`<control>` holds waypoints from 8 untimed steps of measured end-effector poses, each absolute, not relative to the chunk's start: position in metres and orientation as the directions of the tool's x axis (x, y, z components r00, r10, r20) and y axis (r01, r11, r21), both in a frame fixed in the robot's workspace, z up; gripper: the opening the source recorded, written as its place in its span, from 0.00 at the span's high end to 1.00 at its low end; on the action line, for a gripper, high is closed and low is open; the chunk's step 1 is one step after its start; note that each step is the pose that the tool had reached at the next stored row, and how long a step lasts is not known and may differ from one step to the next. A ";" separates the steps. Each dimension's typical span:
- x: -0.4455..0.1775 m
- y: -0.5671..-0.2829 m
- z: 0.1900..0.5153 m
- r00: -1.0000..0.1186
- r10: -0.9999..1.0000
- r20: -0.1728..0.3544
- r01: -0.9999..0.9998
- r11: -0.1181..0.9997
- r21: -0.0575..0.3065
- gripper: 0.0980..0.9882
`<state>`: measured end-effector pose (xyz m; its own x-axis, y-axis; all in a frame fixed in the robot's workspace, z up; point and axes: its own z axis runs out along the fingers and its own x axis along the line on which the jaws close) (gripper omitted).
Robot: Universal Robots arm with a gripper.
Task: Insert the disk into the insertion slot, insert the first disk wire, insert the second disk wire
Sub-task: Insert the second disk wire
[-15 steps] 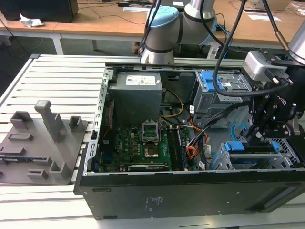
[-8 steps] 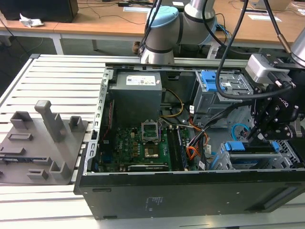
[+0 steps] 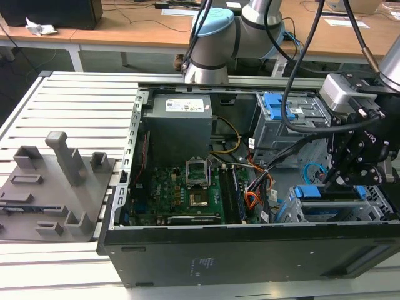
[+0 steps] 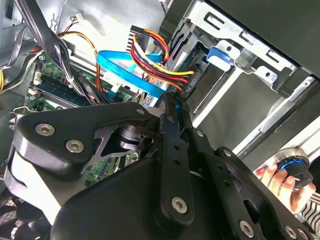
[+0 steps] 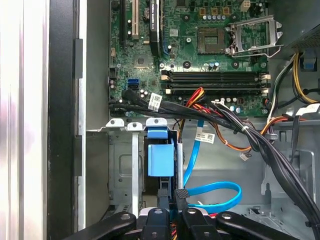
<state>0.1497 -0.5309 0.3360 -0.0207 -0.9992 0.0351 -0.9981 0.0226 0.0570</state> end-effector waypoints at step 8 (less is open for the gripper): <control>0.150 -0.531 0.341 -0.021 -0.999 0.034 -0.998 0.023 0.057 0.84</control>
<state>0.1498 -0.5309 0.3414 -0.0207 -0.9992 0.0345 -0.9981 0.0226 0.0570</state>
